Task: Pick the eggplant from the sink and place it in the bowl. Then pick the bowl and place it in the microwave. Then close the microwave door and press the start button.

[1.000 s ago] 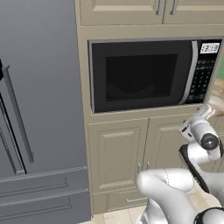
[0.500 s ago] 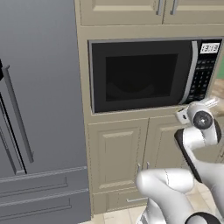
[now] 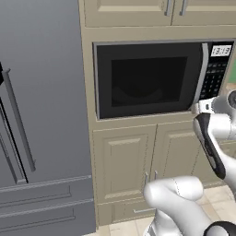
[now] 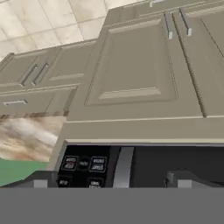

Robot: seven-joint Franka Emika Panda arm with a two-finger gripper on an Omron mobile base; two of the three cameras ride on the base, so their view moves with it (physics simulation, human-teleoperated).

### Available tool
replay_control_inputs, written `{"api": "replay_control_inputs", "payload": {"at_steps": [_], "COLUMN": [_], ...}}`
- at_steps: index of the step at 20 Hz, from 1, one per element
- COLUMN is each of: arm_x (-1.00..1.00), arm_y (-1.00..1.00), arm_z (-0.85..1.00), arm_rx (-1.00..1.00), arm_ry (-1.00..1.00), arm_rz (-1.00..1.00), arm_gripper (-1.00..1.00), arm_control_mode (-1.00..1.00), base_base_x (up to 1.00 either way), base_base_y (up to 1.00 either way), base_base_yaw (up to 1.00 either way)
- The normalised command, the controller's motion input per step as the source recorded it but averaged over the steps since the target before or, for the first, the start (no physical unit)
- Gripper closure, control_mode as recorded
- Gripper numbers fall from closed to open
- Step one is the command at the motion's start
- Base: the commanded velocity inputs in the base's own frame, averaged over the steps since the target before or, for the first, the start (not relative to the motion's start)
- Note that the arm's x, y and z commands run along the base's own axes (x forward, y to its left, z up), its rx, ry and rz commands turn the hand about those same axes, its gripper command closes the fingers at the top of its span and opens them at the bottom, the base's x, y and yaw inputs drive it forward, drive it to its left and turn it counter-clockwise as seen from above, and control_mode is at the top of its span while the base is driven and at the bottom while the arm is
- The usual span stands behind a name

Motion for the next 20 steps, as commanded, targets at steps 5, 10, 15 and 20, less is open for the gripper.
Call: {"api": "replay_control_inputs", "payload": {"at_steps": [5, 10, 15, 20], "arm_x": [-0.15, 0.00, 0.00, 0.16], "arm_y": [0.00, 0.03, 0.00, 0.00], "arm_z": [0.11, -0.02, -0.32, -0.35], "arm_rx": [0.58, 0.68, 0.74, 0.67], "arm_ry": [0.16, 0.11, 0.01, -0.01], "arm_rz": [-0.16, -0.27, -0.31, -0.30], "arm_gripper": [-1.00, -1.00, -1.00, -1.00], "arm_control_mode": [-1.00, -1.00, -1.00, -1.00], "base_base_x": [0.00, 0.00, 0.00, 0.00], "base_base_y": [0.00, 0.00, 0.00, 0.00], "base_base_yaw": [0.00, 0.00, 0.00, 0.00]}}
